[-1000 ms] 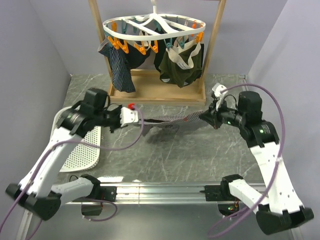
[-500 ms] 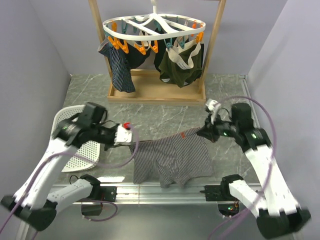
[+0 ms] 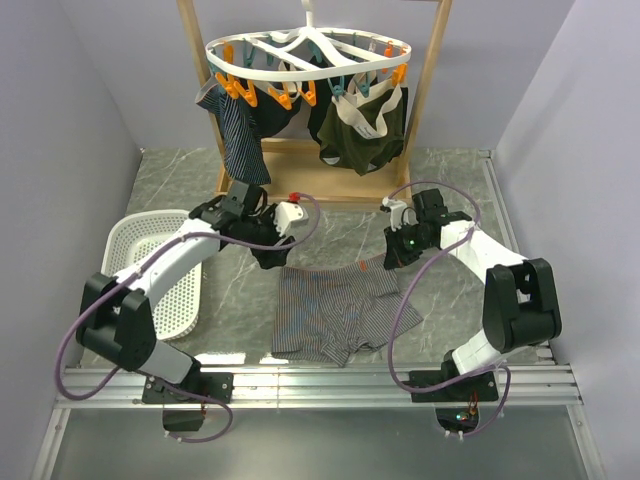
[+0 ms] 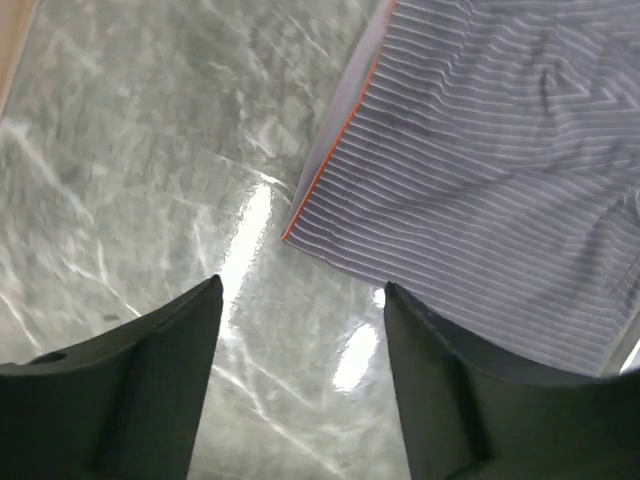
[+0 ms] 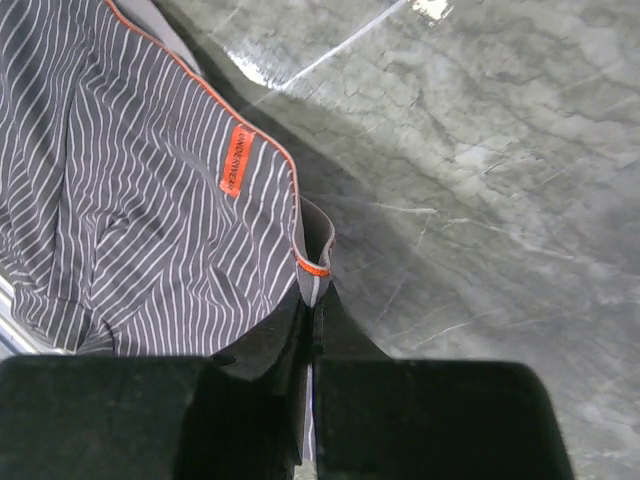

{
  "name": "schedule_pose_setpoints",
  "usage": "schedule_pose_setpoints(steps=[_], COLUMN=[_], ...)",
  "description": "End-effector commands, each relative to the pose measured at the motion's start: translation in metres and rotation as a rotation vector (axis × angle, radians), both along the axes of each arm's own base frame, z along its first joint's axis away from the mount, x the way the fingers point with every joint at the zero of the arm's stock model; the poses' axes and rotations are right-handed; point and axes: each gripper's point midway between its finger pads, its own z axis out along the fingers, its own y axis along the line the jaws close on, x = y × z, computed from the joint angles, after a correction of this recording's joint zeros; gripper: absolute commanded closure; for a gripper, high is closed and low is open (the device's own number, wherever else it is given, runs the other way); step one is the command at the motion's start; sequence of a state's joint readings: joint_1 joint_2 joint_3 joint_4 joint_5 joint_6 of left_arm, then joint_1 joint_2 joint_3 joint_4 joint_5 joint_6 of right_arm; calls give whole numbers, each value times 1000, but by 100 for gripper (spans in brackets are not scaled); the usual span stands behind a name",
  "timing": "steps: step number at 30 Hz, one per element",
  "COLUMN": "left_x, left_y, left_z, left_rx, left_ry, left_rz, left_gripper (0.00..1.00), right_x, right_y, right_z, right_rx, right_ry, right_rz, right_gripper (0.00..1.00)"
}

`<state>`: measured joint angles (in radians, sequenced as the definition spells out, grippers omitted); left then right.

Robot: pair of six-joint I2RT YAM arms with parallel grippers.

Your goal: Clip the underwear to the hanger

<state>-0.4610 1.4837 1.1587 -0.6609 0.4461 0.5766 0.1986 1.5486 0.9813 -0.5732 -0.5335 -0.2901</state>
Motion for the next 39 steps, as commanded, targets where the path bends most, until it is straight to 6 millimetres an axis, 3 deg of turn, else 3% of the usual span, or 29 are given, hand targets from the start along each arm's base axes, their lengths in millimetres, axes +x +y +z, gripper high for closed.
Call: schedule_pose_setpoints(steps=[1, 5, 6, 12, 18, 19, 21, 22, 23, 24, 26, 27, 28, 29, 30, 32, 33, 36, 39], left_x=[6, 1, -2, 4, 6, 6, 16, 21, 25, 32, 31, 30, 25, 15, 0, -23, -35, -68, -88], left_y=[-6, -6, -6, -13, -16, -14, -11, -3, 2, 6, 21, 24, 26, 28, 30, 31, 33, 38, 44], left_z=[10, -27, -45, -72, -112, -121, -121, -117, -113, -95, -76, -46, -33, -21, 3, 20, 46, 79, 106], left_rx=[-118, -164, -144, -161, -109, -92, -98, -101, -109, -140, -160, -204, -222, -236, -284, -325, -372, -422, -464], left_ry=[39, 226, 286, 382, 485, 500, 501, 499, 486, 449, 415, 338, 306, 284, 220, 164, 84, -70, -189], left_rz=[247, 510, 541, 644, 697, 709, 723, 745, 753, 752, 743, 700, 676, 646, 604, 518, 472, 325, 274], left_gripper=[26, 26, 26, 31, 53, 62, 75, 88, 94, 98, 100, 100, 100, 100, 100, 100, 100, 100, 100], right_x=[27, 22, 22, 20, 20, 21, 22, 21, 21, 18, 10, 3, -1, -7, -21, -35, -38, -61, -80], right_y=[4, 5, 6, 2, 4, 5, 4, 5, 5, 4, 5, 9, 10, 13, 14, 13, 12, 14, 23], right_z=[20, 15, 15, 11, 11, 12, 17, 20, 23, 31, 46, 54, 61, 69, 82, 105, 112, 132, 151], right_rx=[8, 12, 13, -8, 2, 2, 2, 4, 7, 17, 41, 74, 94, 121, 159, 196, 202, 241, 320], right_ry=[-100, -63, -60, -48, -30, -33, -34, -36, -44, -65, -95, -101, -119, -143, -194, -292, -320, -379, -406], right_rz=[-20, -16, -14, -15, -25, -25, -28, -27, -29, -30, -36, -33, -39, -38, -30, -37, -37, 19, 74], right_gripper=[100, 100, 100, 100, 100, 100, 100, 100, 100, 100, 100, 100, 100, 100, 100, 100, 100, 100, 100])
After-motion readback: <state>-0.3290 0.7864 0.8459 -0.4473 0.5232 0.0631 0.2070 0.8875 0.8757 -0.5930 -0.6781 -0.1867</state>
